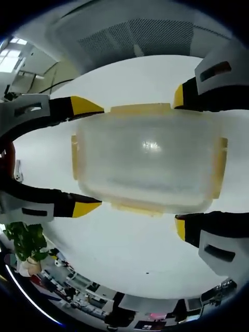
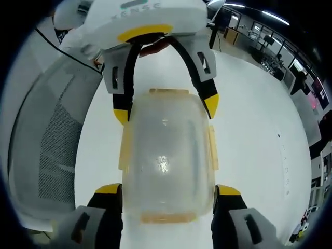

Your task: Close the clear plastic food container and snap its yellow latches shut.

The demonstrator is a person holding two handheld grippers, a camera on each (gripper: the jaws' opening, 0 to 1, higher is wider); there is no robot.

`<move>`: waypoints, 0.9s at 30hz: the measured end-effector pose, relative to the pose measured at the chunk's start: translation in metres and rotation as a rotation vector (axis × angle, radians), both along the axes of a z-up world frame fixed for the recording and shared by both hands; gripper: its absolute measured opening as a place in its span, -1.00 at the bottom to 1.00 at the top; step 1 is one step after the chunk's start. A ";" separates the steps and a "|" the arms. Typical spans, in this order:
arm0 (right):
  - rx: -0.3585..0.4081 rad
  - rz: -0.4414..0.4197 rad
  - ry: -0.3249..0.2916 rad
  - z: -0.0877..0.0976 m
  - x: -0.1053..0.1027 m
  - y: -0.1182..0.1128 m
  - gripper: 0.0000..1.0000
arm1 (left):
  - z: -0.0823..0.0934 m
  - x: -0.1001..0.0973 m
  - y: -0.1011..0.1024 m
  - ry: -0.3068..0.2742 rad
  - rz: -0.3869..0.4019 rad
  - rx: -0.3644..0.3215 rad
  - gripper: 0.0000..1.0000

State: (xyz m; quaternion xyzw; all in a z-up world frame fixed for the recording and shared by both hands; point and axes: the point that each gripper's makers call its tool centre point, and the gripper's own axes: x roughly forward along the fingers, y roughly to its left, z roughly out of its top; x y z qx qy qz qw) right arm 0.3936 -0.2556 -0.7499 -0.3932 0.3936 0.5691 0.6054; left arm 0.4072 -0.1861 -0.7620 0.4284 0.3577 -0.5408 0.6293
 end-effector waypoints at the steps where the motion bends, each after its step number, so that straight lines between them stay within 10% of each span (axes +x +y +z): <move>1: -0.001 0.002 0.000 0.000 0.000 0.002 0.37 | 0.000 0.000 0.002 0.000 0.002 -0.001 0.54; 27: -0.009 0.032 -0.006 -0.002 -0.008 0.049 0.38 | -0.001 -0.012 0.048 0.022 0.040 -0.021 0.58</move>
